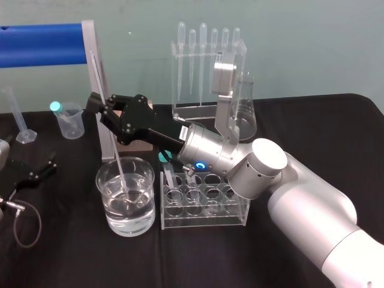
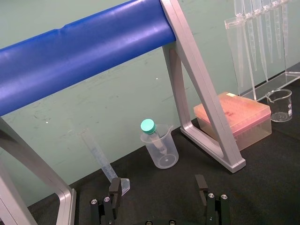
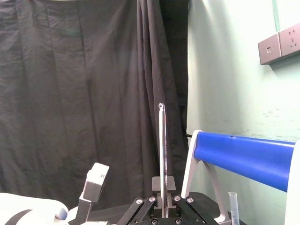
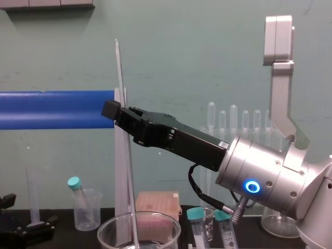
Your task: Hold the thermometer with one hand and immerse one end into the beaker, then reinsert it into the test tube rack.
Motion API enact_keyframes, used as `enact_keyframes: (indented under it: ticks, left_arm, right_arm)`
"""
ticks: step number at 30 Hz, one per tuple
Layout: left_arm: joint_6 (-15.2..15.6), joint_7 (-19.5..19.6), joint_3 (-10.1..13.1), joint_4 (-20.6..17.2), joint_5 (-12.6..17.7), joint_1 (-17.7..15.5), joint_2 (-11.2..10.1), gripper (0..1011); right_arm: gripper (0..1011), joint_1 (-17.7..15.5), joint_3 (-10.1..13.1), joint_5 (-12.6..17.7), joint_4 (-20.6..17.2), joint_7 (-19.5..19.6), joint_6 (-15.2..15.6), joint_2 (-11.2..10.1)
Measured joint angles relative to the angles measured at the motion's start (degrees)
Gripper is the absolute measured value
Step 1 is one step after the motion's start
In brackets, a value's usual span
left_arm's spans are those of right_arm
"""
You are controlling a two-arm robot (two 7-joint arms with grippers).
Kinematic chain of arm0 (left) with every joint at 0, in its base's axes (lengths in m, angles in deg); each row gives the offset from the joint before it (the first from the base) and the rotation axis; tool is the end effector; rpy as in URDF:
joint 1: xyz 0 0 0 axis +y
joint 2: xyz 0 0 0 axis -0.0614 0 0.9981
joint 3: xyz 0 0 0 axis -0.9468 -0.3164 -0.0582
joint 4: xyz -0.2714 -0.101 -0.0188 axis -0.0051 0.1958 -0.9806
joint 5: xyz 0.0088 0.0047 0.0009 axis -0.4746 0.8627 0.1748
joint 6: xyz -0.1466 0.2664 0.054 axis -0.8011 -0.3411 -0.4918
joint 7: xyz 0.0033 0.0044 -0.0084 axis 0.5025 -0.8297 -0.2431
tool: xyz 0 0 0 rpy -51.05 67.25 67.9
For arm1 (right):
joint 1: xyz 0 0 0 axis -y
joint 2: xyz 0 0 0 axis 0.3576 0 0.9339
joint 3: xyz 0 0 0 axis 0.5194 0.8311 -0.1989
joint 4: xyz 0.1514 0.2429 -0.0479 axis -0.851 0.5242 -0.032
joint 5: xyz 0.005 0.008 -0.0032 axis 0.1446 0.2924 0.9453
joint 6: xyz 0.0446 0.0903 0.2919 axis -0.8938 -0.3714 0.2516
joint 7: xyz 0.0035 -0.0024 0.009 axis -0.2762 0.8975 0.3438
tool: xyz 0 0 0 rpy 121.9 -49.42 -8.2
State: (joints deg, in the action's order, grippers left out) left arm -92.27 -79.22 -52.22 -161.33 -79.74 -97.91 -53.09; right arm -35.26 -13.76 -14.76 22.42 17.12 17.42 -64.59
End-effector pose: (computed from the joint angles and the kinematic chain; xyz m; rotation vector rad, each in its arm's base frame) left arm 0.3581 0.0827 -0.3024 0.3047 -0.2849 1.2479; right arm 0.4598 0.0854 -0.2615 0.3643 -0.0287 -0.2944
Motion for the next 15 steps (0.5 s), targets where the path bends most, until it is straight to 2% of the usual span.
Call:
enact_keyframes:
  ticks: [15]
  left_arm:
    - [0.0, 0.0, 0.0, 0.0, 0.0, 0.0, 0.0, 1008]
  right_arm:
    - [56, 0.0, 0.0, 0.0, 0.0, 0.0, 0.0, 0.0]
